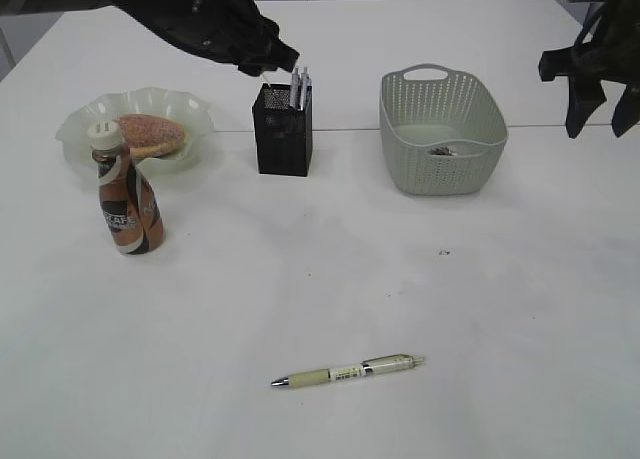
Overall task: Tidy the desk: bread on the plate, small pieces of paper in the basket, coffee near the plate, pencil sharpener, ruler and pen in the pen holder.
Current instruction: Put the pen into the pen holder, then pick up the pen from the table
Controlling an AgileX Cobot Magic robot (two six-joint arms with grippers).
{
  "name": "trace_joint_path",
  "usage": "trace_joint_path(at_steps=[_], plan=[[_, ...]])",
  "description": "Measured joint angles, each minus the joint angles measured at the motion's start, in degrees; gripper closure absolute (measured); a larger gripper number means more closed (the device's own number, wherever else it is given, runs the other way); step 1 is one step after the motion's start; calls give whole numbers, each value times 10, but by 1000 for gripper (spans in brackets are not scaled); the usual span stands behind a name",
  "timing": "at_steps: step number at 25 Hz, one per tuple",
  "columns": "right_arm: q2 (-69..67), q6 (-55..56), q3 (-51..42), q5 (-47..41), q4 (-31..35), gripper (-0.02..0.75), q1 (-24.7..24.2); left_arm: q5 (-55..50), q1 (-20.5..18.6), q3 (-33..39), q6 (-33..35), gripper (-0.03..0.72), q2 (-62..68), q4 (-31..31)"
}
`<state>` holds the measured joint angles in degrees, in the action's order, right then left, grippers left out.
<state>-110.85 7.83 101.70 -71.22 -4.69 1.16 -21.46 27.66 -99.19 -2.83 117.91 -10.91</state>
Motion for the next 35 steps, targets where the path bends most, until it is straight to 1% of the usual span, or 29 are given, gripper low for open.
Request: trace_joint_path(at_steps=[2,4,7,12,13,15,17,19,23,25,28,32,35], plan=[[0,0,0,0,0,372,0,-65,16,0,19,402,-2,3],[0,0,0,0,0,372,0,-127,33,0,43,413,-2,22],[0,0,0,0,0,372,0,-206,52,0,100,419,-2,69],[0,-1,0,0,0,372,0,-340,74,-1,228,419,-1,180],[0,-1,0,0,0,372,0,-376,80,-1,253,420,2,194],[0,-1,0,0,0,372,0,-433,94,-1,277,419,12,211],[0,-1,0,0,0,372,0,-468,116,-1,286,418,20,215],[0,-1,0,0,0,372,0,-477,142,-1,289,404,24,215],[0,-1,0,0,0,372,0,-470,201,-1,294,321,31,182],[0,-1,0,0,0,372,0,-461,220,-3,295,298,42,174],[0,-1,0,0,0,372,0,-443,234,-3,296,286,66,156],[0,-3,0,0,0,372,0,-422,235,-3,297,286,90,128],[0,-3,0,0,0,372,0,-419,235,-3,297,286,101,125]])
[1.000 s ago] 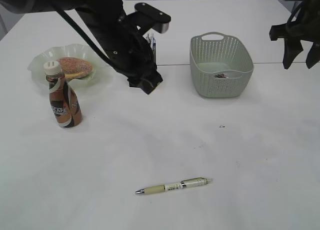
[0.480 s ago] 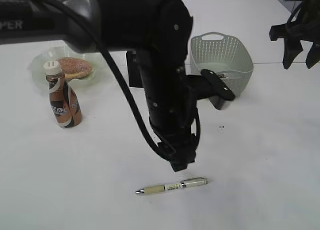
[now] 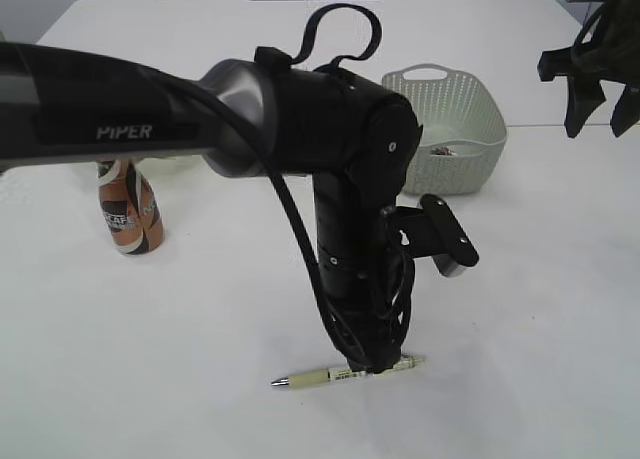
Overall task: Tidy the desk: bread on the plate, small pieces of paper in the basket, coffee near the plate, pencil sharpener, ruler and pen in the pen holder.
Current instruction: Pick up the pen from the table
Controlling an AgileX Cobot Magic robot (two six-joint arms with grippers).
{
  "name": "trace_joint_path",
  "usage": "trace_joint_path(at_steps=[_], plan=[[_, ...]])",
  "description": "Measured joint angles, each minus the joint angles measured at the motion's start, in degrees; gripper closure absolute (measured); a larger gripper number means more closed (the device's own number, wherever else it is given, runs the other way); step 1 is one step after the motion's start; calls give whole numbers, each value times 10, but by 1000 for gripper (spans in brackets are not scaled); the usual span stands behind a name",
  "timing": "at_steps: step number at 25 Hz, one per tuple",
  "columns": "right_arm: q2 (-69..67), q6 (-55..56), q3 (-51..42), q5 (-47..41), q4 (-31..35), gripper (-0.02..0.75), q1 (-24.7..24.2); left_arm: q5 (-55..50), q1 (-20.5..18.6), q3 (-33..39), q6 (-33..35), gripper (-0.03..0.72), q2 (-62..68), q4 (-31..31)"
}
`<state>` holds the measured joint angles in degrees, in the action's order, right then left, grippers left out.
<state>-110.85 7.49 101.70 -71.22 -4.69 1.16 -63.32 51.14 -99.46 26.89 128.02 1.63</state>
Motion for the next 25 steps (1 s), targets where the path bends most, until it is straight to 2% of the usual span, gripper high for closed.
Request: trace_joint_path(at_steps=[25], plan=[[0,-3,0,0,0,372,0,37,0,0,8,305,57,15]])
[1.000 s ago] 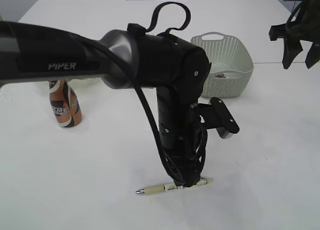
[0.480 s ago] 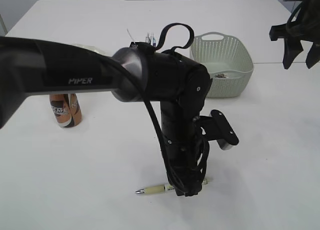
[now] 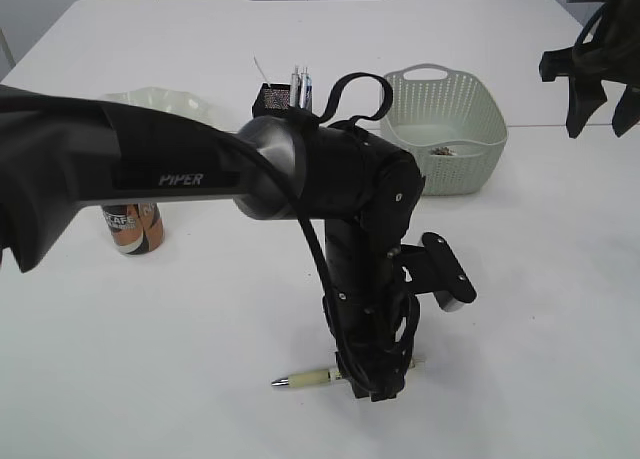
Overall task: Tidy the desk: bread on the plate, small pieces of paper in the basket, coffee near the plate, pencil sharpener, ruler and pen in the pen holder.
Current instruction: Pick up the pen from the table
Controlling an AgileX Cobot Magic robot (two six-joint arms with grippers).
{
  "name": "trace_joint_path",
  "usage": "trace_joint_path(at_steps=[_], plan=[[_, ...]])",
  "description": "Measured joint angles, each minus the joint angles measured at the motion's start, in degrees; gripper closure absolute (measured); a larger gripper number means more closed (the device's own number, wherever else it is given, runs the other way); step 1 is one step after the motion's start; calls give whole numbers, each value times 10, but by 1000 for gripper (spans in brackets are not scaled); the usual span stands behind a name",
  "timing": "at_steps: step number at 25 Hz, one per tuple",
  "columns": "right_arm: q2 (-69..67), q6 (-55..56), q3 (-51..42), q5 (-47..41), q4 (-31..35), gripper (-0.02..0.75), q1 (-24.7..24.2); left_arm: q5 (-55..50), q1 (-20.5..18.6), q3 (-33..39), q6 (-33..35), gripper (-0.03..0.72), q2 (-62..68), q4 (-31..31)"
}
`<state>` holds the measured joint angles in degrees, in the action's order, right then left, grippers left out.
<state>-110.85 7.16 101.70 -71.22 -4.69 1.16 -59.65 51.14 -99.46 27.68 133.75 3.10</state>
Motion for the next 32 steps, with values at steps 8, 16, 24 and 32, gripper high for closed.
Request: trace_joint_path(at_steps=[8,16,24,32], plan=[[0,0,0,0,-2,372,0,10,0,-1,0,307,6,0],[0,0,0,0,-11,372,0,13,0,-2,1,503,7,-7],[0,0,0,0,-13,372,0,-12,-18,-3,-41,615,7,13],[0,0,0,0,-10,372,0,-68,-107,-3,-160,617,-60,112]])
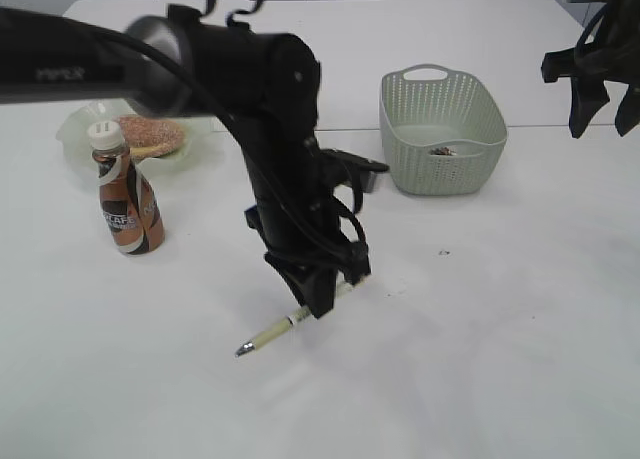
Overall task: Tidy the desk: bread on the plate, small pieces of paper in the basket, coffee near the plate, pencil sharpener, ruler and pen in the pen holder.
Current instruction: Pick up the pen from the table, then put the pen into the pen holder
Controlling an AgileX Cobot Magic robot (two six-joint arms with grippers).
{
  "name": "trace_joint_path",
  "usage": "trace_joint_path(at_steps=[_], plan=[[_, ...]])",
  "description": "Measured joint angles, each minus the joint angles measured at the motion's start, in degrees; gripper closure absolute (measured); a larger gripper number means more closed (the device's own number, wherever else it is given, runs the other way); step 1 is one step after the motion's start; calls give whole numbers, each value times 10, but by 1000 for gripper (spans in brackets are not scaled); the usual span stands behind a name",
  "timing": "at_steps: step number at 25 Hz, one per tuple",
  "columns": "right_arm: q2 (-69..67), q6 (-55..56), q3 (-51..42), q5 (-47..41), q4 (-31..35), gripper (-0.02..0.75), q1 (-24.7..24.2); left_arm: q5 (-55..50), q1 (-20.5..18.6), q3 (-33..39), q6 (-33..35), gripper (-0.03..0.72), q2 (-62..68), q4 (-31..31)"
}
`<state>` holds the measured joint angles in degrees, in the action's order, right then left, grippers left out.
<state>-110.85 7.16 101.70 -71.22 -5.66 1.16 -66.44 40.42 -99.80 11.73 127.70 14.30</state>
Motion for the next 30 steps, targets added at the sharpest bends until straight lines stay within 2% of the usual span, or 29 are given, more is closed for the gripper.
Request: trace_joint_path(at_steps=[5,8,10,15,20,22,26,30], plan=[[0,0,0,0,6,372,0,-26,-56,3,-32,617,-42,-1],[0,0,0,0,10,372,0,-26,-62,35,-33,617,-71,-14],[0,-1,0,0,11,372,0,3,-62,80,-33,617,-102,-15],[0,-1,0,0,14,372,0,210,-62,239,-30,617,-211,-15],[0,-1,0,0,14,372,0,500,-62,411,-29,617,-313,-11],[0,-1,0,0,14,372,0,600,-62,451,-28,617,-328,-10],[0,-1,0,0,15,372,0,737,-62,458,-28,617,-326,-11],[0,-1,0,0,15,372,0,841,-62,398,-28,617,-288,-22]])
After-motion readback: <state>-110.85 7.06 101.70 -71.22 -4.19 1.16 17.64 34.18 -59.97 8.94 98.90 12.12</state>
